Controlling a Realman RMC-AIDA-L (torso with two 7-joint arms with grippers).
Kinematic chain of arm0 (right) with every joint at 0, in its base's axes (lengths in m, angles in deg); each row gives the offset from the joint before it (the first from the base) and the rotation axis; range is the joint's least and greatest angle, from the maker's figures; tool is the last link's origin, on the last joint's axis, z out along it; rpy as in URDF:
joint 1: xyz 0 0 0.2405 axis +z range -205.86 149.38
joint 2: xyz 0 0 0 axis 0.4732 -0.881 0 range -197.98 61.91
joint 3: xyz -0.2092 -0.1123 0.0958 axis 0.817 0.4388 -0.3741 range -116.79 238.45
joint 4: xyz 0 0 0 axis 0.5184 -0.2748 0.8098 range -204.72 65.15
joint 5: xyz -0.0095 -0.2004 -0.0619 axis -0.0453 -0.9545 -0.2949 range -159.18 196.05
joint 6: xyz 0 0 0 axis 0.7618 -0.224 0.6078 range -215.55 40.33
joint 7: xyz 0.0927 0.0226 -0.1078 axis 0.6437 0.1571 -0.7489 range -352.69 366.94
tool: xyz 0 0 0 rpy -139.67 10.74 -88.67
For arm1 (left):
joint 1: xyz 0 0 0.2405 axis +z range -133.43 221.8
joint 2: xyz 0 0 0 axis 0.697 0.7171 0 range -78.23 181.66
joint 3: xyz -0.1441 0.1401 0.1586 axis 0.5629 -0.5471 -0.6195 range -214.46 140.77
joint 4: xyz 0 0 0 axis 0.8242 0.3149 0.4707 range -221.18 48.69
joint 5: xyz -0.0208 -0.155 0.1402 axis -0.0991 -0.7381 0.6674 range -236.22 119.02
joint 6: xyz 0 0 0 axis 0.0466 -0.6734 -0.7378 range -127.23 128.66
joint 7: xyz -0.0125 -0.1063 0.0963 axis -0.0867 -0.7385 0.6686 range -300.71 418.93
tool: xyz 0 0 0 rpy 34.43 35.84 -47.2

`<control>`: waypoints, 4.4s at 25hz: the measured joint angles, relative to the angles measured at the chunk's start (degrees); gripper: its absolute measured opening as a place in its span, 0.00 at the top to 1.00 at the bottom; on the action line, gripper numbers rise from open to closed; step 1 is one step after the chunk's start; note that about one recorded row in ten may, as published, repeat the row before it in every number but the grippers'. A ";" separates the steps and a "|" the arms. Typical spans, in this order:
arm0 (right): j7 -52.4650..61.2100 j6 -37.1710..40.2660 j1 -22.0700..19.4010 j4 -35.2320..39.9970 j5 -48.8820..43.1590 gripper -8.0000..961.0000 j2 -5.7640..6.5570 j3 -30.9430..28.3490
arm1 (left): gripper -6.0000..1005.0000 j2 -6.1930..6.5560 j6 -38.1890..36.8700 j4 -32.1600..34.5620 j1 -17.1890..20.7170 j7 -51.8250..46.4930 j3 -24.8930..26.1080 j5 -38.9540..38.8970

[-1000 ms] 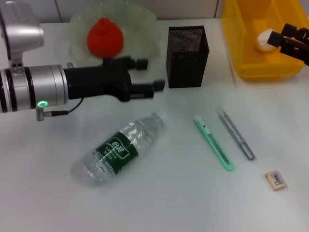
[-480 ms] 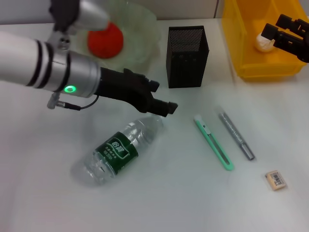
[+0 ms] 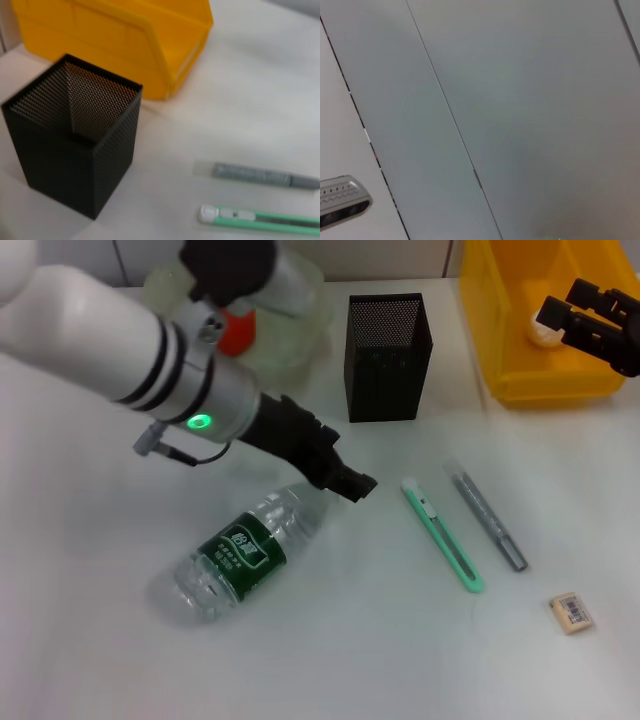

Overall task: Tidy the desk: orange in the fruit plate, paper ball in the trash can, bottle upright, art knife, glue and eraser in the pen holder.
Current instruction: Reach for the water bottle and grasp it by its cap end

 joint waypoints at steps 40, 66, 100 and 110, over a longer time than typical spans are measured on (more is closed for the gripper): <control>0.01 0.42 0.35 -0.19 -0.43 0.16 0.39 0.52 | 0.24 -0.08 6.62 -9.54 -10.40 -24.02 -13.21 9.93; -1.41 0.06 0.30 -0.19 -0.49 0.16 -0.04 0.28 | 0.54 -0.08 9.26 -10.49 -10.88 -17.86 -15.60 3.17; -2.21 0.24 0.54 -1.86 -0.18 0.16 -0.05 0.22 | 0.27 -0.09 7.57 -11.82 -11.03 -18.15 -15.67 6.43; -2.21 0.08 0.58 -1.86 -0.18 0.16 -0.05 0.50 | 0.28 -0.09 6.86 -11.55 -11.32 -18.48 -15.57 6.54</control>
